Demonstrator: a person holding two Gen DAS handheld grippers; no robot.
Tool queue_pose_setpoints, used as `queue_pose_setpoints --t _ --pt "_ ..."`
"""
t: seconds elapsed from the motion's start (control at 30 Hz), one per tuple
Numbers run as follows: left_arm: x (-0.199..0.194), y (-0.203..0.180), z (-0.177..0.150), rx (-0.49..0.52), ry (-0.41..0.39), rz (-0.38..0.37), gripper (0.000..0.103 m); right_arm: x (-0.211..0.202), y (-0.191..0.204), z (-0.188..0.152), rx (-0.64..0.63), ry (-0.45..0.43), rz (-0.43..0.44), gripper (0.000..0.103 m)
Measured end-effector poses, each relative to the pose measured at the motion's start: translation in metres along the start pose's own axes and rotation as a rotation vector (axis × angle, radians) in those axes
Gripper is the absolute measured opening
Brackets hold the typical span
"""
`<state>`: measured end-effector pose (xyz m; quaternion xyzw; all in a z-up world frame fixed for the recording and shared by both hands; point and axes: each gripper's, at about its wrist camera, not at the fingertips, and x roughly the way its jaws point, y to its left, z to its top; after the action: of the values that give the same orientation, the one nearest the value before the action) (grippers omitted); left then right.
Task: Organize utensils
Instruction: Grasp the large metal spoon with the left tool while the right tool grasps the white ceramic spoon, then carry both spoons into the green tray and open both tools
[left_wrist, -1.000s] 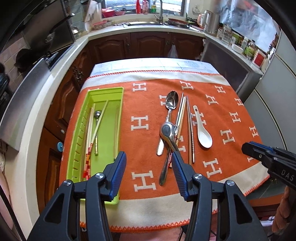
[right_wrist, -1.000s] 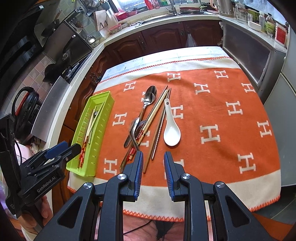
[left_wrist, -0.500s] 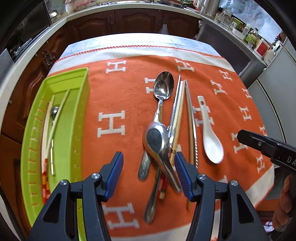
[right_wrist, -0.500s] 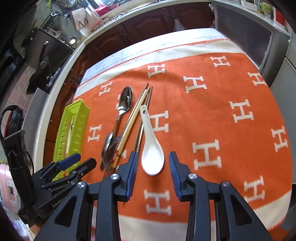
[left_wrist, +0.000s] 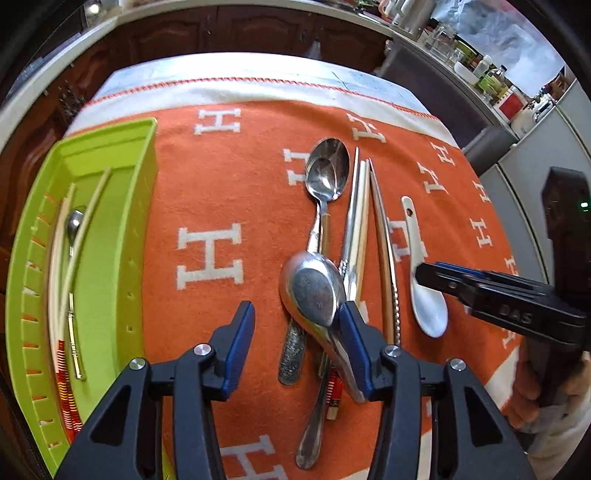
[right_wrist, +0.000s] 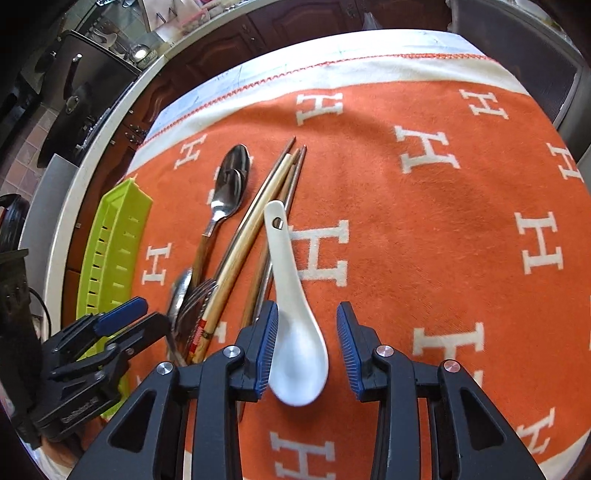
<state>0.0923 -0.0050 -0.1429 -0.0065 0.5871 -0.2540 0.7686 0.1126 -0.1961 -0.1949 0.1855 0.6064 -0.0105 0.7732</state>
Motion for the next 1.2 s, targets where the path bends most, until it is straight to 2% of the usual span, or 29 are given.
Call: queue_pose_setpoints --t 0.07,0.2,0.47,0.57,0.8,1.0,1.1,1.2 --pt "0.002 0.002 0.0 -0.007 0.019 -0.028 0.046 0.004 0.004 0.002 -0.026 -0.015 -0.014 0.028" --pt "0.005 0.003 -0.003 -0.017 0.047 -0.057 0.046 0.011 0.013 0.002 -0.065 -0.02 -0.027 0.005" --pt "0.01 -0.011 -0.007 0.009 0.05 -0.008 0.046 -0.001 0.023 -0.012 -0.087 -0.071 -0.057 0.003" --pt "0.013 -0.009 -0.007 -0.025 0.055 -0.048 0.032 -0.008 0.02 -0.019 -0.085 -0.081 -0.052 0.003" --pt "0.001 -0.001 -0.009 -0.06 0.012 -0.043 0.018 -0.026 0.004 -0.031 -0.083 -0.096 -0.041 0.003" --pt "-0.007 0.018 -0.014 -0.117 0.008 -0.03 0.016 -0.033 -0.002 -0.037 -0.083 -0.103 -0.025 0.003" --pt "-0.009 0.024 -0.018 -0.127 0.006 0.008 0.016 -0.035 -0.003 -0.041 -0.086 -0.103 -0.015 0.003" --pt "-0.006 0.027 -0.02 -0.142 0.014 0.013 0.016 -0.034 -0.003 -0.043 -0.091 -0.096 -0.005 0.003"
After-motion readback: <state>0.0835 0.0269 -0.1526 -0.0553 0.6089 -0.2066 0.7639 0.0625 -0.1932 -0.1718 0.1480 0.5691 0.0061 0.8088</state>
